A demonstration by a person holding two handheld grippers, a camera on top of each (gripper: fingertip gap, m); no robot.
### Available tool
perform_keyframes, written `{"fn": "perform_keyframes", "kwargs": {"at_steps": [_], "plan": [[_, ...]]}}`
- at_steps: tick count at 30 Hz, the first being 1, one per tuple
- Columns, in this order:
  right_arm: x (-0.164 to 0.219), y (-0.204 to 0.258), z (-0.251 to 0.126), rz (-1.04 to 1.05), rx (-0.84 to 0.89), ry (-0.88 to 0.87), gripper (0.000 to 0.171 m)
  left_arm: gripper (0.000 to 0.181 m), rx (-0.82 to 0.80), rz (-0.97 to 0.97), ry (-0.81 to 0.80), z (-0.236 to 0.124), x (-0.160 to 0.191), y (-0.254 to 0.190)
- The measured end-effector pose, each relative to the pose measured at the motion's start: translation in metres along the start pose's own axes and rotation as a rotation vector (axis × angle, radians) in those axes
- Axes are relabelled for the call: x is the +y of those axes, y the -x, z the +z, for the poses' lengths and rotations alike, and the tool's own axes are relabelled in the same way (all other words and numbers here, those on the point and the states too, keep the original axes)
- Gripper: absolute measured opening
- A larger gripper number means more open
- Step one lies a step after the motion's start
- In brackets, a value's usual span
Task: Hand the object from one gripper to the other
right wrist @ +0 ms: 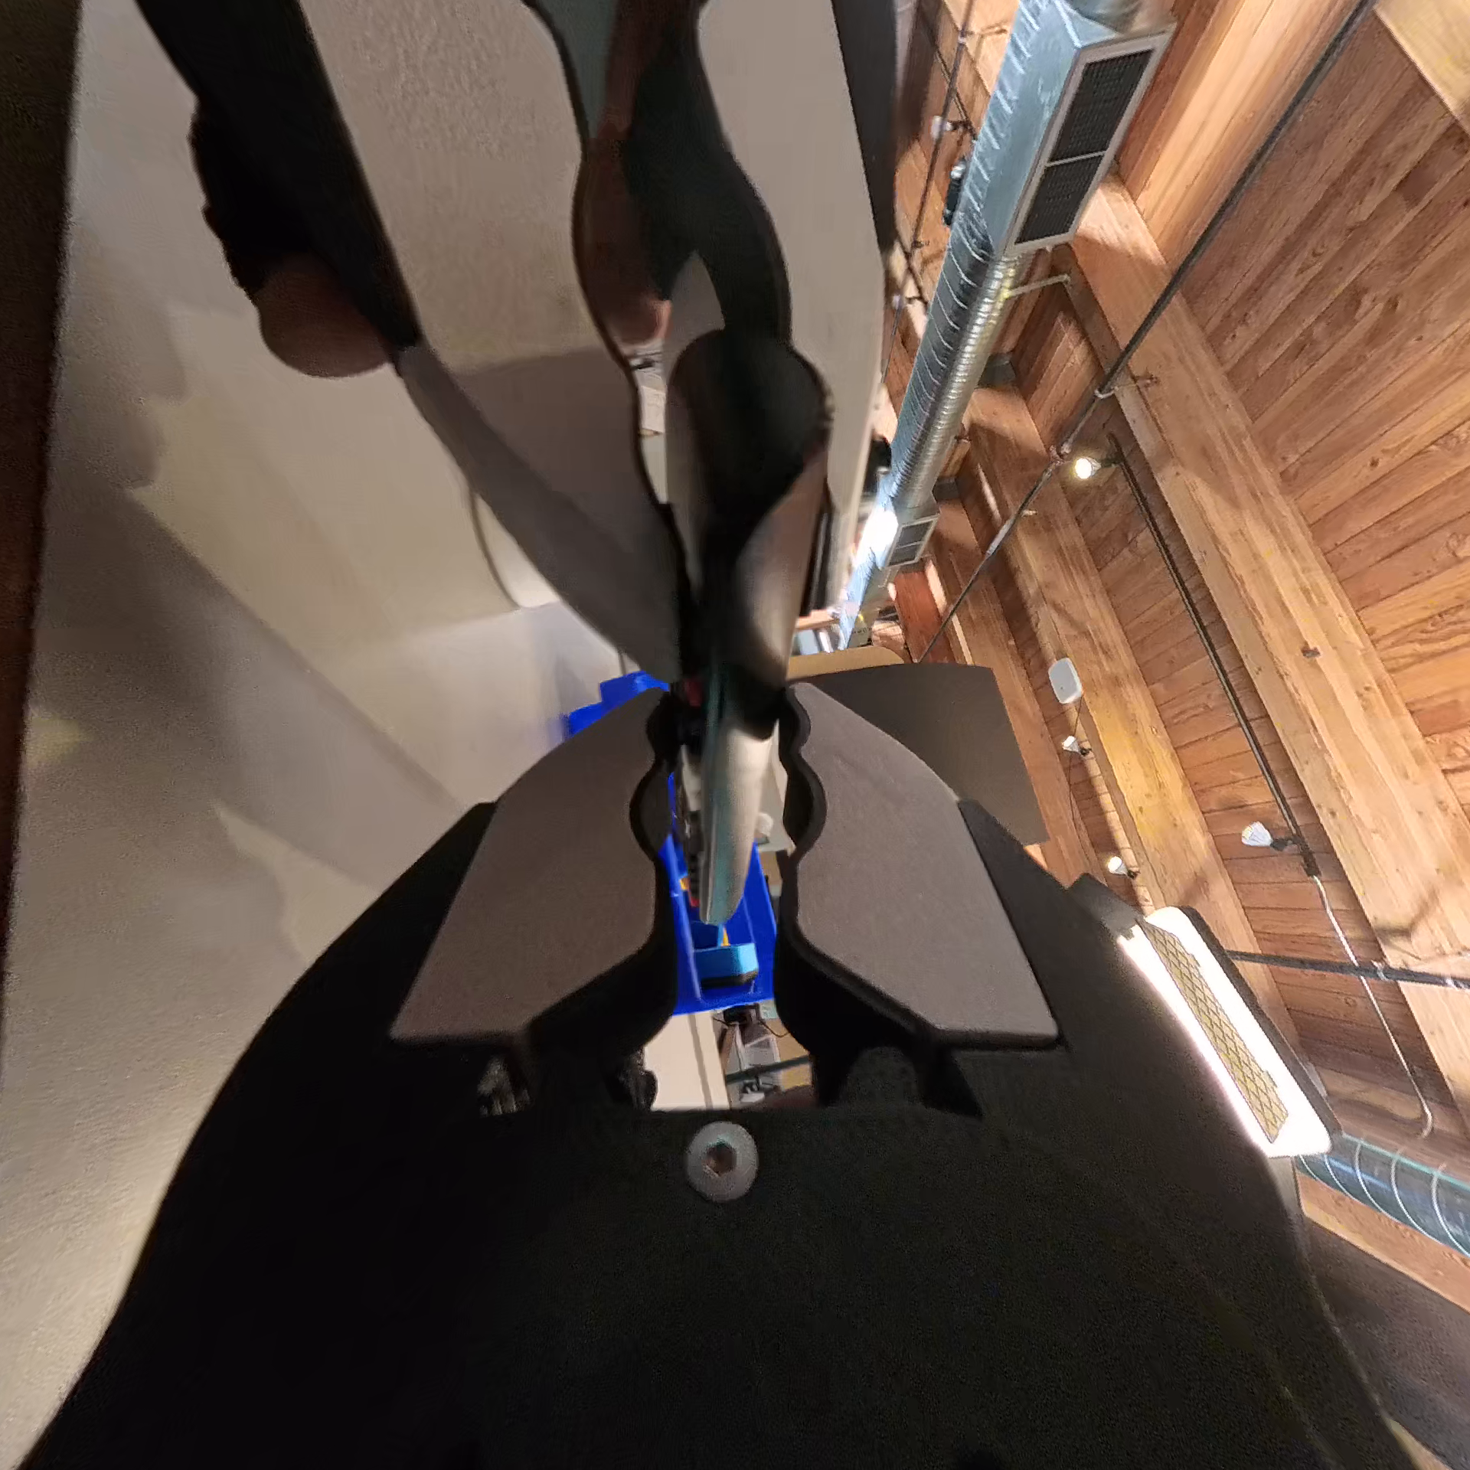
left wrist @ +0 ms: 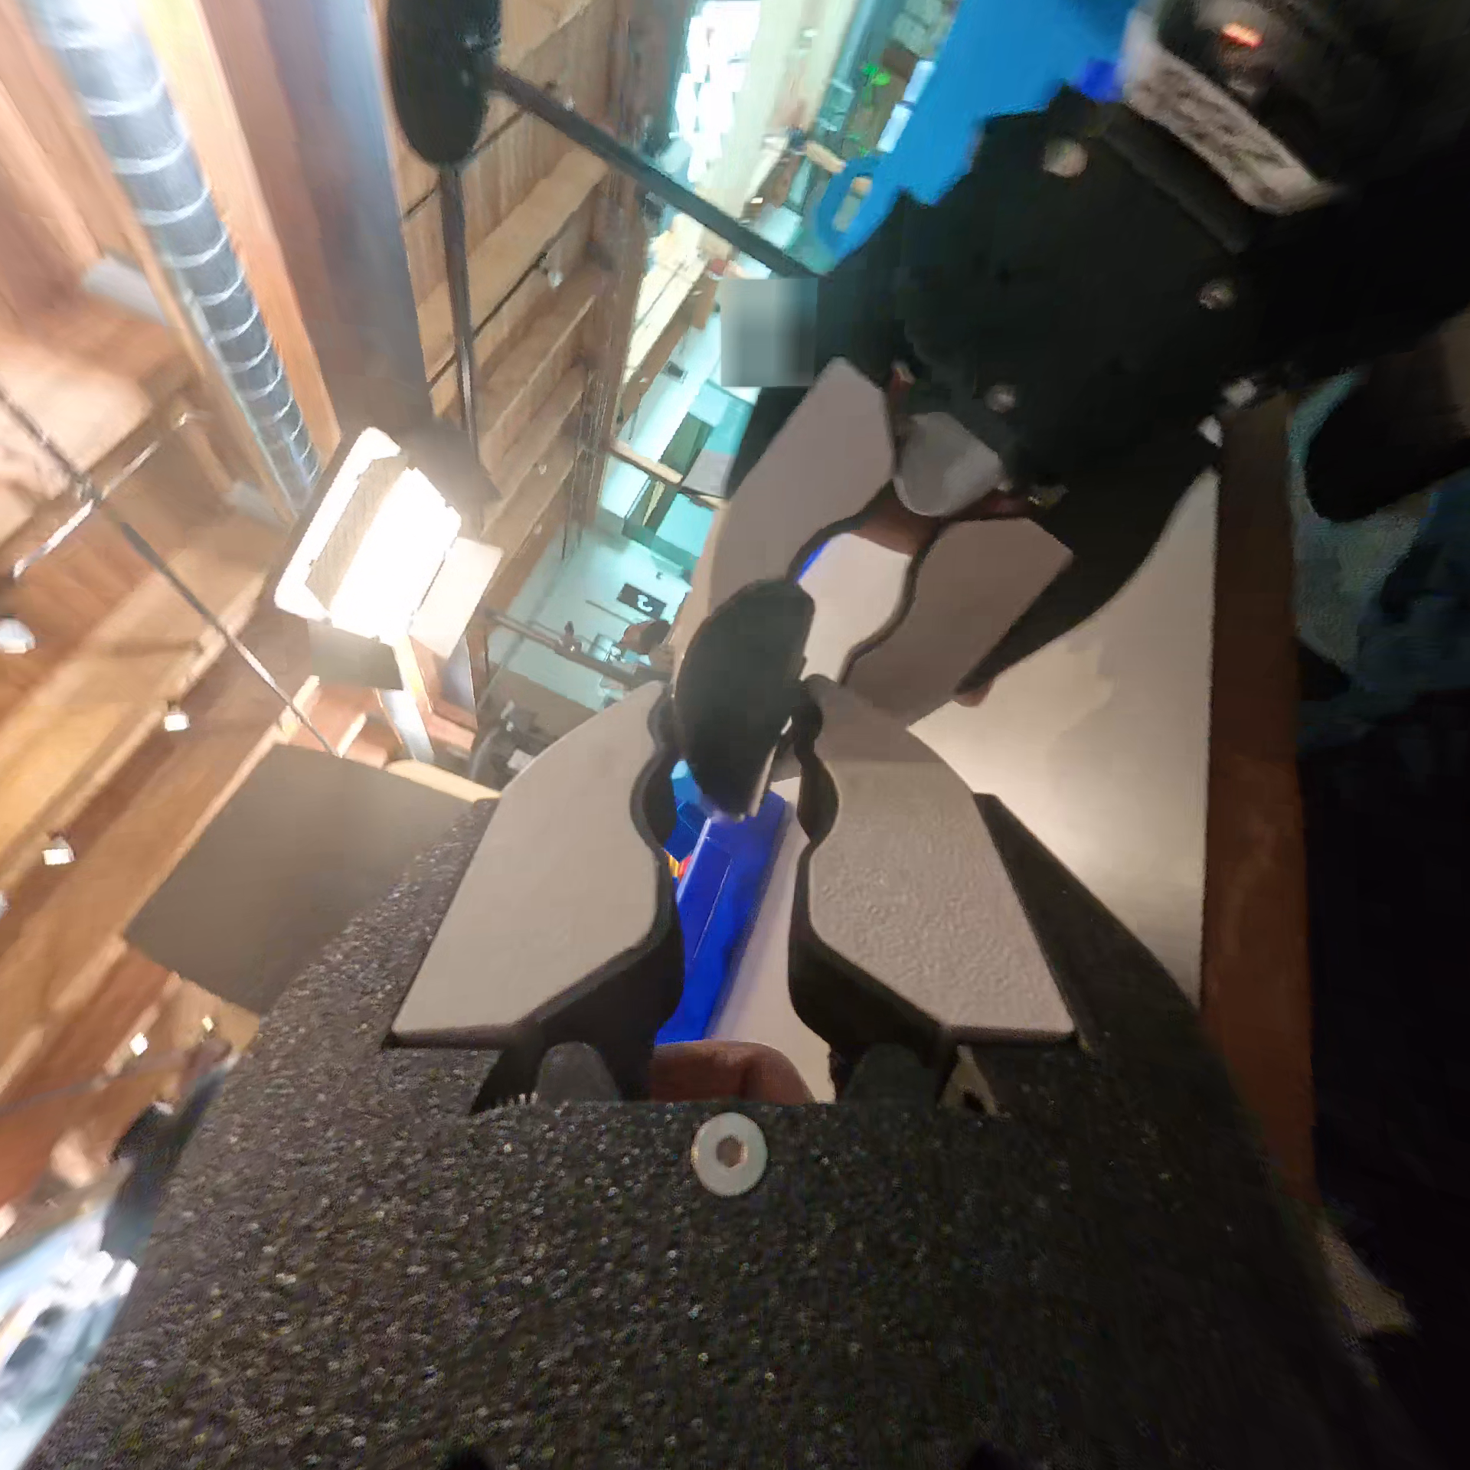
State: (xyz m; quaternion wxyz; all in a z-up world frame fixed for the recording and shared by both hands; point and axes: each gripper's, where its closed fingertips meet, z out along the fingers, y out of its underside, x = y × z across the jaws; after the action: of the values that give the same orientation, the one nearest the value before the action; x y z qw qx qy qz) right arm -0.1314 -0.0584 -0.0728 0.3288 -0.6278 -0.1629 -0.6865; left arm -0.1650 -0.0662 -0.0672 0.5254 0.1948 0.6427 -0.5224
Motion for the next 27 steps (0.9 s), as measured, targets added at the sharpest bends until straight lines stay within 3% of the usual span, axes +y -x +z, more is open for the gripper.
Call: {"fn": "perform_keyframes", "kwargs": {"at_steps": [5, 9, 16, 19, 20, 24, 27], "plan": [[0.001, -0.021, 0.001, 0.104, 0.129, 0.022, 0.031, 0.025, -0.188, -0.409, -0.069, -0.005, -0.004, 0.044], [0.005, -0.022, 0.006, 0.201, 0.14, 0.059, 0.053, 0.024, -0.307, -0.793, -0.122, -0.015, 0.012, 0.072], [0.014, 0.006, 0.026, 0.324, 0.043, 0.205, 0.081, 0.024, -0.303, -1.282, -0.28, -0.018, 0.022, 0.076], [0.035, 0.01, 0.028, 0.301, 0.056, 0.33, 0.08, 0.025, -0.235, -1.401, -0.327, -0.013, 0.017, 0.07], [0.04, 0.011, 0.028, 0.308, 0.055, 0.354, 0.069, 0.025, -0.221, -1.419, -0.321, -0.011, 0.018, 0.067], [0.046, 0.014, 0.026, 0.416, -0.003, 0.359, 0.064, 0.027, -0.101, -1.396, -0.33, -0.007, 0.013, 0.065], [0.037, 0.017, 0.025, 0.634, -0.107, 0.276, 0.062, 0.048, 0.009, -1.356, -0.376, -0.008, 0.002, 0.065]]}}
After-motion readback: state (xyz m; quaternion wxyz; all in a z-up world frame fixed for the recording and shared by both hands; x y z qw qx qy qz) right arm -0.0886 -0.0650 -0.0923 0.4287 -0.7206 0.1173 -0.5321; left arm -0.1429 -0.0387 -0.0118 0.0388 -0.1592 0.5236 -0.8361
